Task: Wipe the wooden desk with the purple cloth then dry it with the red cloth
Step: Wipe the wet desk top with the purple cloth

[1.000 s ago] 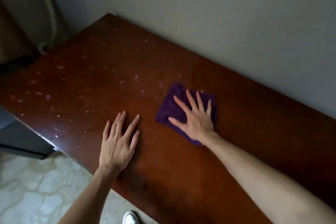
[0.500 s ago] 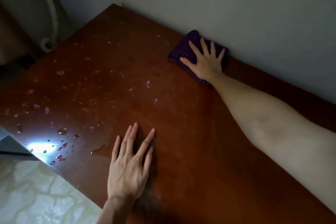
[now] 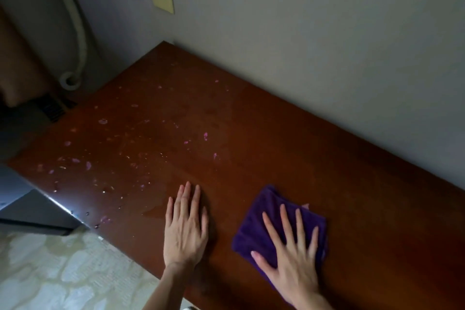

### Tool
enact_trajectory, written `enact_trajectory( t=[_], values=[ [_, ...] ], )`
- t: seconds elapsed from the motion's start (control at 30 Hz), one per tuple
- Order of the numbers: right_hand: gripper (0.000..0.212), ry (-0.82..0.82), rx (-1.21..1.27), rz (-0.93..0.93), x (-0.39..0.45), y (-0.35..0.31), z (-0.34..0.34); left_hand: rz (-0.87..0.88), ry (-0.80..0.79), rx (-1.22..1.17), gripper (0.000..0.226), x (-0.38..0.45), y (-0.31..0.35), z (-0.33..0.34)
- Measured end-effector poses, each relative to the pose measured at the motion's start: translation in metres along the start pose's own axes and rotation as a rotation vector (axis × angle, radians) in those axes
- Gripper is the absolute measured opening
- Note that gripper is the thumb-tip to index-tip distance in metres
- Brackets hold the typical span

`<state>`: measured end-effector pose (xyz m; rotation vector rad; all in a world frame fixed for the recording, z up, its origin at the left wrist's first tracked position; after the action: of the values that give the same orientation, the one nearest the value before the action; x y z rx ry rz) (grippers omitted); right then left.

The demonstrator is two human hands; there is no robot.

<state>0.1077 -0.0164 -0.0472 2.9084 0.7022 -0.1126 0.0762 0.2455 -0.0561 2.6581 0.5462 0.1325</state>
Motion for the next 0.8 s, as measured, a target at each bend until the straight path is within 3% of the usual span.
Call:
enact_trajectory(
  t=[0.2,0.57,0.67,0.8],
  values=[
    [0.090,-0.012,0.053,0.010,0.087,-0.015,-0.013,-0.017,-0.012,0.035,0.060,0.000,-0.001,0.000],
    [0.089,-0.051,0.210,-0.017,0.428,-0.073,-0.067,0.001,-0.004,0.056,0.061,-0.001,0.000,-0.001],
    [0.091,-0.059,0.233,-0.025,0.465,-0.078,-0.074,0.015,0.002,0.065,0.061,0.001,-0.003,0.002],
    [0.093,-0.065,0.209,-0.065,0.445,-0.066,-0.071,0.035,0.021,0.064,0.061,0.000,-0.007,0.003]
  ],
)
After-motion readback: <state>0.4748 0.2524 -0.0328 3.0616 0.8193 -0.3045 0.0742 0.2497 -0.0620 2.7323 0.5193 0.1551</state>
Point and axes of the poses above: each hand's wrist, its own x-axis towards the middle knuckle, its own z-axis out of the palm, y = z × x, the point moved 2 cm from there along x, towards the middle knuckle, and after that the axes turned 5 degrees about -x, right-handed, at the moved point
